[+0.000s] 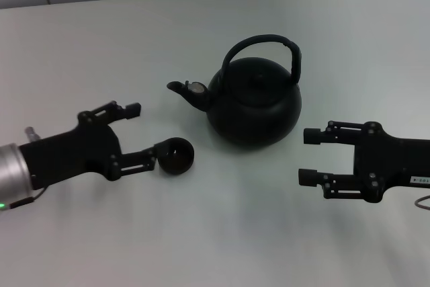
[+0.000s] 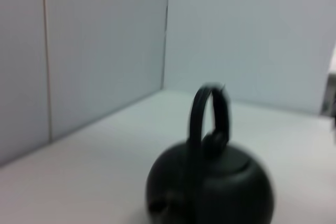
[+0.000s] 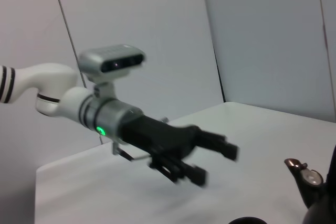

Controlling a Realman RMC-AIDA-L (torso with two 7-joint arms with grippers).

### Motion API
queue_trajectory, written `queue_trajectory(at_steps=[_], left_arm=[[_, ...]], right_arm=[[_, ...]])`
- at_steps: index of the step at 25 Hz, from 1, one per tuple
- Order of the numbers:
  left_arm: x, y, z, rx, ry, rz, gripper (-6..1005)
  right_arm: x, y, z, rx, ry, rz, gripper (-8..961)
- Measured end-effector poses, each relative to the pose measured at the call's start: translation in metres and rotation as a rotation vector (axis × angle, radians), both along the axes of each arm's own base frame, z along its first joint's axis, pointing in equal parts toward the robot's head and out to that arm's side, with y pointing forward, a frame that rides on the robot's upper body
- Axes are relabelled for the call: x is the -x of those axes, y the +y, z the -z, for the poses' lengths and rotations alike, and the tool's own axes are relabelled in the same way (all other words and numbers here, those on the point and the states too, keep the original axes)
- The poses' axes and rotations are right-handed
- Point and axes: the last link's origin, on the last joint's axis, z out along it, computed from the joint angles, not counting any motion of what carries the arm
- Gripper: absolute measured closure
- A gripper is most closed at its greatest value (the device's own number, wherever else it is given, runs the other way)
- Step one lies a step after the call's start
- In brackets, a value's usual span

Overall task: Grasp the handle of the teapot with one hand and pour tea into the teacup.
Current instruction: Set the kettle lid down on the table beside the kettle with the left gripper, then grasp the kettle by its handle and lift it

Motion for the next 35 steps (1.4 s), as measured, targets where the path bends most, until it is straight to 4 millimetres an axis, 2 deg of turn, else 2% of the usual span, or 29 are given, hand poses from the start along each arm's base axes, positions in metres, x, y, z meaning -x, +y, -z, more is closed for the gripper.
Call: queue_trajectory(at_steps=[1,2,3,4,6,7,8,14,20,24,31,32,35], left_arm=[[0.000,0.000,0.000,0.000,0.000,0.000,129],[-0.002,-0.006,-0.013,0.016,-0.042,0.035,129],[-0.002,-0.006,-0.013,0.016,-0.042,0.035,129],[-0.003,-0.014,-0.025,0.067,-0.063,0.086,129],[-0.001,-0.020,-0.034,0.114,-0.050,0.123,129],[0.004,-0.025,-0.045,0.160,-0.013,0.155,129],[0.004,-0.025,-0.045,0.160,-0.013,0.155,129],[0.027,-0.026,-0.075,0.180,0.147,0.118,129],[0.027,-0.022,-0.071,0.196,0.186,0.116,129],[0.024,-0.017,-0.067,0.200,0.190,0.115,129],[0.018,-0.008,-0.072,0.180,0.182,0.118,130],[0.016,-0.004,-0.078,0.162,0.166,0.105,130],[0.018,-0.003,-0.082,0.152,0.167,0.096,130]], right_arm=[[0.000,0.000,0.000,-0.004,-0.001,0.001,224],[-0.001,0.001,-0.001,-0.016,-0.002,0.004,224],[-0.001,0.001,-0.001,-0.016,-0.002,0.004,224],[-0.002,0.002,-0.001,-0.024,0.000,0.009,224],[-0.004,0.003,-0.002,-0.037,0.008,0.021,223],[-0.007,0.006,-0.003,-0.060,0.021,0.041,223],[-0.007,0.006,-0.003,-0.060,0.021,0.041,223],[-0.021,0.013,-0.011,-0.166,0.041,0.130,223],[-0.030,0.023,-0.009,-0.218,0.064,0.218,223],[-0.034,0.039,0.003,-0.243,0.057,0.292,223],[-0.029,0.063,0.020,-0.261,0.047,0.350,223],[-0.029,0.069,0.024,-0.267,0.041,0.363,223],[-0.026,0.074,0.028,-0.273,0.037,0.362,223]])
